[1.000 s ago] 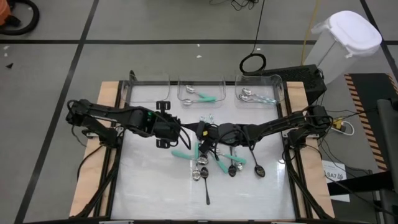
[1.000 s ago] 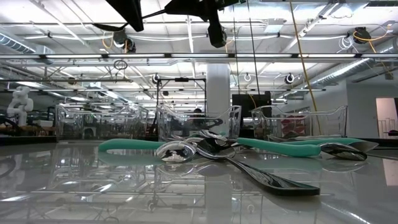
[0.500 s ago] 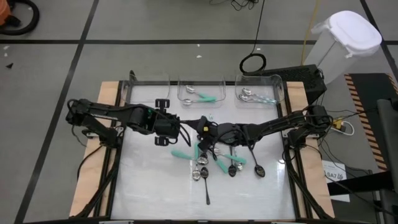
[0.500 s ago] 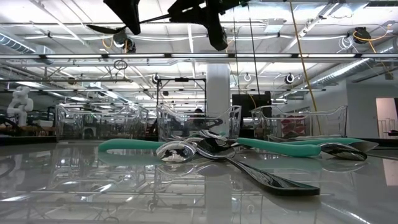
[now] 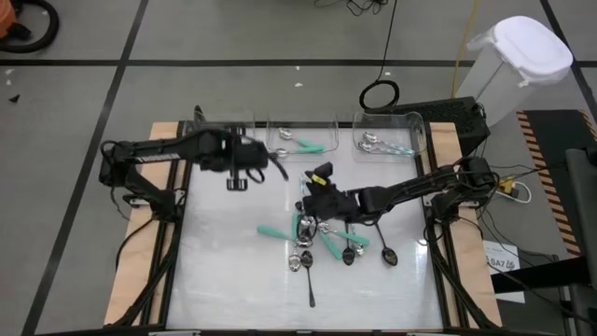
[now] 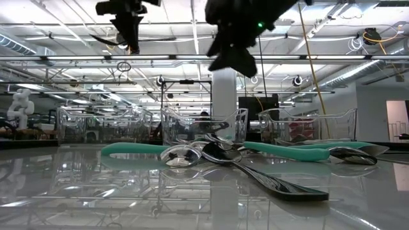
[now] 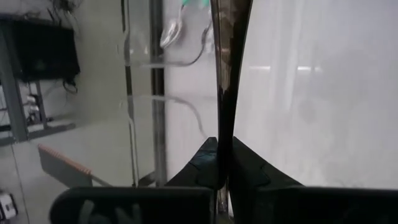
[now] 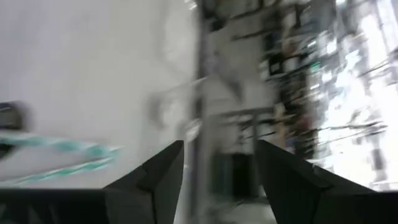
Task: Sort silverware by color (type)
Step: Put the black spoon into the left transparent bin, then put the green spoon into the center transparent bin
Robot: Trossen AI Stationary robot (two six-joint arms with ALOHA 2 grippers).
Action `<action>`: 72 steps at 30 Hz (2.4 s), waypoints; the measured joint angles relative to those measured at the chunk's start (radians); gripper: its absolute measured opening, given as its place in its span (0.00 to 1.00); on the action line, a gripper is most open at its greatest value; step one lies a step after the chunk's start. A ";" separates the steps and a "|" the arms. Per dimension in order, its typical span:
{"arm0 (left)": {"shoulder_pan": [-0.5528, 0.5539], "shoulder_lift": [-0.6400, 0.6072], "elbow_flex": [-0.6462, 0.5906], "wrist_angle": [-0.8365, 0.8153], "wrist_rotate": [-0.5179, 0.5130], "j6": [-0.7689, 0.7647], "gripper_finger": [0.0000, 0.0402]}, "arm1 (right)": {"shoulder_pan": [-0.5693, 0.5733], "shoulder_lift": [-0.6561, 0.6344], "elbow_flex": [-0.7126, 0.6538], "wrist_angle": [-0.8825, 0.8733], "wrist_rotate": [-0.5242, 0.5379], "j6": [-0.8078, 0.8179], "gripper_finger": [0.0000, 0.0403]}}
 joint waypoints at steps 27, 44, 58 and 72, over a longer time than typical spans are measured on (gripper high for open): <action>0.826 -0.075 -0.413 0.429 0.417 0.674 0.03 | 0.196 -0.059 0.000 -0.479 -0.075 0.644 0.42; 0.818 0.029 -0.502 0.557 0.384 0.661 0.03 | 0.245 -0.168 0.000 -0.495 -0.073 0.696 0.42; 0.811 0.169 -0.502 0.569 0.331 0.516 0.05 | 0.252 -0.167 0.000 -0.496 -0.073 0.692 0.42; 0.803 0.175 -0.491 0.560 0.220 0.427 0.24 | 0.252 -0.167 0.000 -0.496 -0.073 0.692 0.42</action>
